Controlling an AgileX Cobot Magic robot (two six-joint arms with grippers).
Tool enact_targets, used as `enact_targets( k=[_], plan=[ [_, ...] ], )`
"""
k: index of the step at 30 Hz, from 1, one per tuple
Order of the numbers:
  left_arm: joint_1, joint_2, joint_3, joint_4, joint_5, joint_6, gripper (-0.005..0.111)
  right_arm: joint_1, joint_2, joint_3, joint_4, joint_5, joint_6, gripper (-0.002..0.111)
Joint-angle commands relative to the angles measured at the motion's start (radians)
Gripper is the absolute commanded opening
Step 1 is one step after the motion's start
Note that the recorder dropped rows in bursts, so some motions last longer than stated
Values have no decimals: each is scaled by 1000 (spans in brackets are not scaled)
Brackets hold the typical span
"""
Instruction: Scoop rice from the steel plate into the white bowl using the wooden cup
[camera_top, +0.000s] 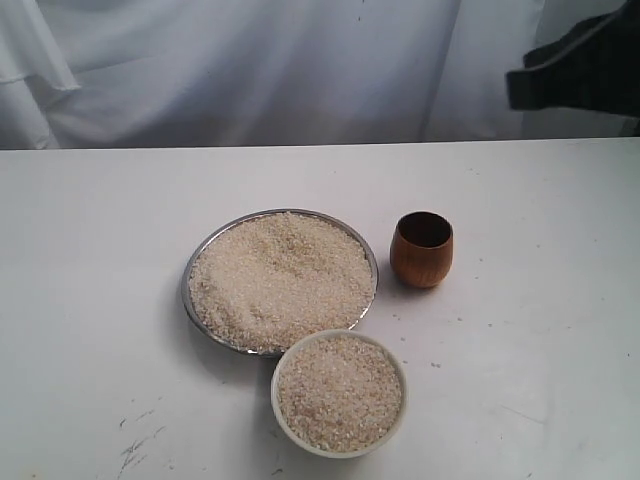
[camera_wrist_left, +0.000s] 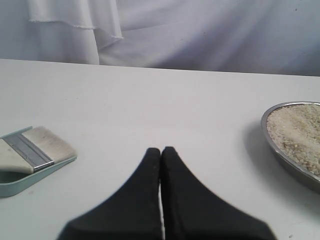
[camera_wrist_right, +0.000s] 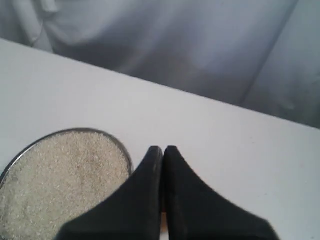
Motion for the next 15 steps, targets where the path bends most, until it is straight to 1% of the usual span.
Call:
enact_targets(
  k=[1, 4, 7, 10, 13, 15],
  plan=[
    [2, -4, 5, 1, -13, -1, 0, -96, -148, 1, -23, 66, 18, 0],
    [2, -4, 5, 1, -13, -1, 0, -177, -258, 1, -23, 143, 57, 0],
    [2, -4, 5, 1, -13, -1, 0, -256, -361, 1, -34, 207, 206, 0],
    [2, -4, 5, 1, -13, -1, 0, -310, -464, 9, -89, 238, 168, 0],
    [2, -4, 5, 1, -13, -1, 0, -345, -571, 93, -172, 163, 139, 0],
    [2, -4, 5, 1, -13, -1, 0, -355, -652, 177, -184, 91, 127, 0]
  ],
)
